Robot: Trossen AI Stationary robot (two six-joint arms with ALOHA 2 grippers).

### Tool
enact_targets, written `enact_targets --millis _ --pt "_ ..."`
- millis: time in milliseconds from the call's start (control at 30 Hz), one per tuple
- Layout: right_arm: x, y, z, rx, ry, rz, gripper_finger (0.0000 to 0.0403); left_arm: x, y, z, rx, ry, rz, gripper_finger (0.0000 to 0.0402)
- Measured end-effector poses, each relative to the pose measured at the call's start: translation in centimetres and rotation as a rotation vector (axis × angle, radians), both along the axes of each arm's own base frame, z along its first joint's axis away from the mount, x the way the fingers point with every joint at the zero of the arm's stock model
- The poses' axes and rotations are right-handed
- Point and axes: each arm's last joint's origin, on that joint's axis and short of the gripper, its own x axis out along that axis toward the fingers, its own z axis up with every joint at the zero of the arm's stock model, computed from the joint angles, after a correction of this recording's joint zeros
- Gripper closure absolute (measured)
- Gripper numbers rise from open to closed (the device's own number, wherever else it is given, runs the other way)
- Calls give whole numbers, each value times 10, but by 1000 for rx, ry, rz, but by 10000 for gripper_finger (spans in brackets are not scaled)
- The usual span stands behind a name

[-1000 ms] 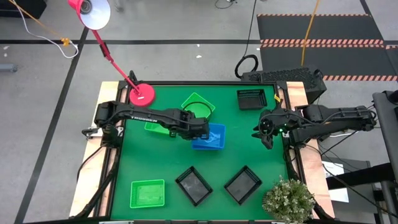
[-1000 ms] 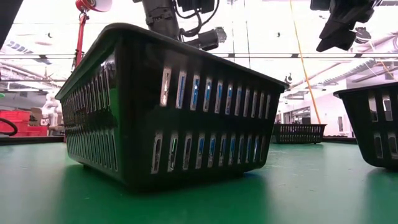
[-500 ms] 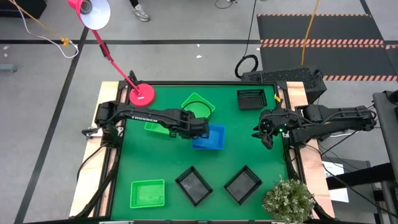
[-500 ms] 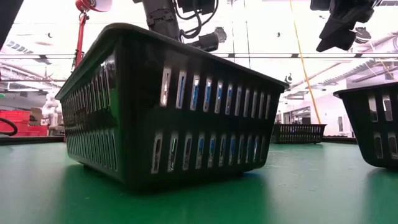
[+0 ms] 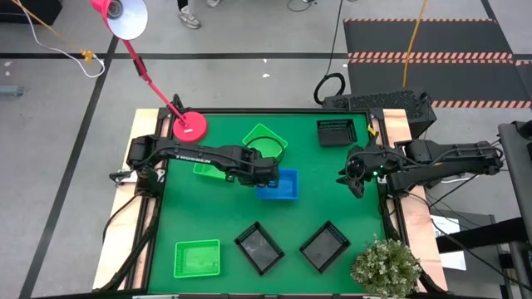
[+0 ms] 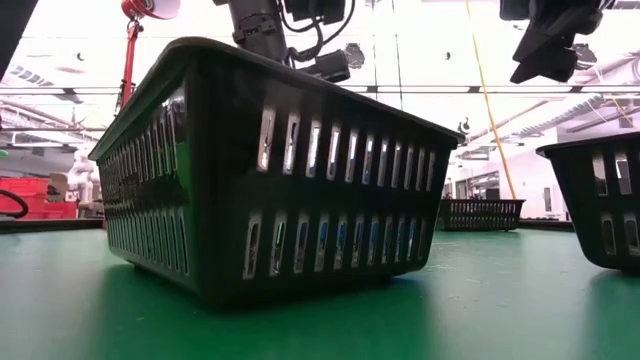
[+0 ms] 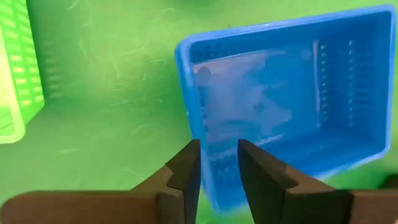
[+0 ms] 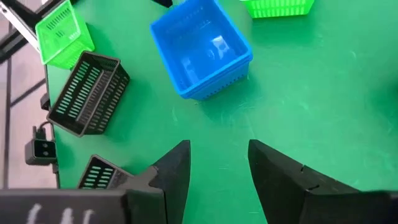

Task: Stack baskets by color
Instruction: Stack the left blue bin on the blue bins, then stack the bottom right black bin on the top black bin

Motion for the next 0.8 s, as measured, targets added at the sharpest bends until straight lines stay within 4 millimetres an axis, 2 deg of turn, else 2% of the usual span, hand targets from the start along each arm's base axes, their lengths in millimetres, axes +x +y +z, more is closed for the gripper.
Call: enact_targets --millis 200,400,600,800 --pt "0 0 0 40 0 -41 248 -4 7 -10 6 28 -25 341" --pt "0 3 0 146 10 -22 248 -3 7 -4 14 7 -102 365" --pt "-1 10 1 366 49 -62 248 -11 -5 25 90 -105 -133 366" --pt "8 26 17 423 72 -91 248 -22 -21 50 155 -181 -257 366"
